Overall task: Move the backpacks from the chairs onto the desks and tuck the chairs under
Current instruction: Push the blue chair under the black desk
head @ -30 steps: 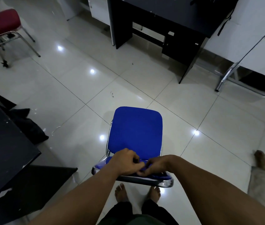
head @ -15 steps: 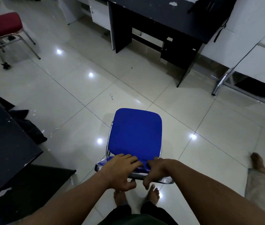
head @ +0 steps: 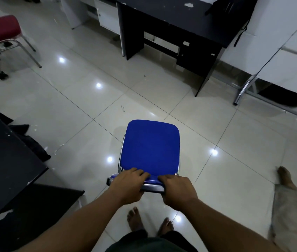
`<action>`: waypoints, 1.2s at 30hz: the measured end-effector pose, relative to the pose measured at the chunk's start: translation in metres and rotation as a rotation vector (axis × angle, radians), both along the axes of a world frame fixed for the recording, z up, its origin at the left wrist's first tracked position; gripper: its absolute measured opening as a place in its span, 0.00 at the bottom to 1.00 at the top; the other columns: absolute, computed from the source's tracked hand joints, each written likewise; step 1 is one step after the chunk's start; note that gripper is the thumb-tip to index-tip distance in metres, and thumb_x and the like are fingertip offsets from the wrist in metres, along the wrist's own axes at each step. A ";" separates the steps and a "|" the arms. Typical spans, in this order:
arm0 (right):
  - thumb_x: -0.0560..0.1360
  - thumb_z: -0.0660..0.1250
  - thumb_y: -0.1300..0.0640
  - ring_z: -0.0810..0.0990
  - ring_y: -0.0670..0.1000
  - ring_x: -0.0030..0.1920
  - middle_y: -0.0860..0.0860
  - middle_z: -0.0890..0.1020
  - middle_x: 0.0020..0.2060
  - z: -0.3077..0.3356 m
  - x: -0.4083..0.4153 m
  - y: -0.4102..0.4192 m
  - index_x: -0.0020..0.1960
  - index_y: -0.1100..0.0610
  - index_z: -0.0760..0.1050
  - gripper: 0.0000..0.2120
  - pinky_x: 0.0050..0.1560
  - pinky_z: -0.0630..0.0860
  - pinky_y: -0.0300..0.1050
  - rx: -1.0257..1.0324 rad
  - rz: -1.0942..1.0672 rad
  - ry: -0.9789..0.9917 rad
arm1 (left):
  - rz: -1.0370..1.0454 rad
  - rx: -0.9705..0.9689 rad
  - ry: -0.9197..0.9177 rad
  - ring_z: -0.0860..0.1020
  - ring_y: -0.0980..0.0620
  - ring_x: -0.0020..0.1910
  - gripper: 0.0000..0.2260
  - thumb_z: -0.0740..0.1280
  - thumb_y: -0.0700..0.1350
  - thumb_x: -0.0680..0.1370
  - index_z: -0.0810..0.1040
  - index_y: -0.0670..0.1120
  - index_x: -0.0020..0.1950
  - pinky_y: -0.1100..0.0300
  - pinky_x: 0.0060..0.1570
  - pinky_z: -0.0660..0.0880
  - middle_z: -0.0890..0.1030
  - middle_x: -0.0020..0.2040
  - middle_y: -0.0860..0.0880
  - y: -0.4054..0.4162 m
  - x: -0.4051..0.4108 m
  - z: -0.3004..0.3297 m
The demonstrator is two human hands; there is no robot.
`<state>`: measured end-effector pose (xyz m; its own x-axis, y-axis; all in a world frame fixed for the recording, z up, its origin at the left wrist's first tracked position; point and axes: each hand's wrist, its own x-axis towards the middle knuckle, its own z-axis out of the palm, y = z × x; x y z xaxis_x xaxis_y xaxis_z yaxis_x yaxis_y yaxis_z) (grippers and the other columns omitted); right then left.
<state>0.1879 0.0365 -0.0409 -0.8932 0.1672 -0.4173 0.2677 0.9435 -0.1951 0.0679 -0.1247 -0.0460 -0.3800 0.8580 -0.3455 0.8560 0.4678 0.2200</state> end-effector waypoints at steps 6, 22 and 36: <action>0.71 0.62 0.51 0.82 0.54 0.45 0.47 0.83 0.50 -0.001 0.002 0.002 0.58 0.46 0.74 0.16 0.46 0.78 0.47 -0.009 -0.007 0.032 | 0.085 -0.143 0.102 0.80 0.46 0.52 0.16 0.62 0.50 0.79 0.71 0.50 0.66 0.50 0.54 0.76 0.81 0.57 0.48 0.009 0.008 0.004; 0.77 0.60 0.44 0.80 0.53 0.55 0.49 0.81 0.60 -0.014 -0.010 0.024 0.69 0.48 0.70 0.22 0.54 0.76 0.48 -0.049 0.157 0.089 | 0.063 -0.030 0.121 0.80 0.46 0.56 0.18 0.62 0.46 0.78 0.71 0.50 0.69 0.51 0.56 0.75 0.81 0.61 0.47 0.012 0.000 -0.006; 0.75 0.60 0.43 0.81 0.54 0.48 0.47 0.83 0.53 -0.008 -0.049 0.065 0.62 0.47 0.73 0.17 0.44 0.70 0.43 -0.012 0.208 0.127 | 0.098 -0.017 0.157 0.84 0.46 0.43 0.16 0.66 0.45 0.74 0.78 0.51 0.61 0.52 0.46 0.80 0.85 0.49 0.49 0.046 -0.030 -0.001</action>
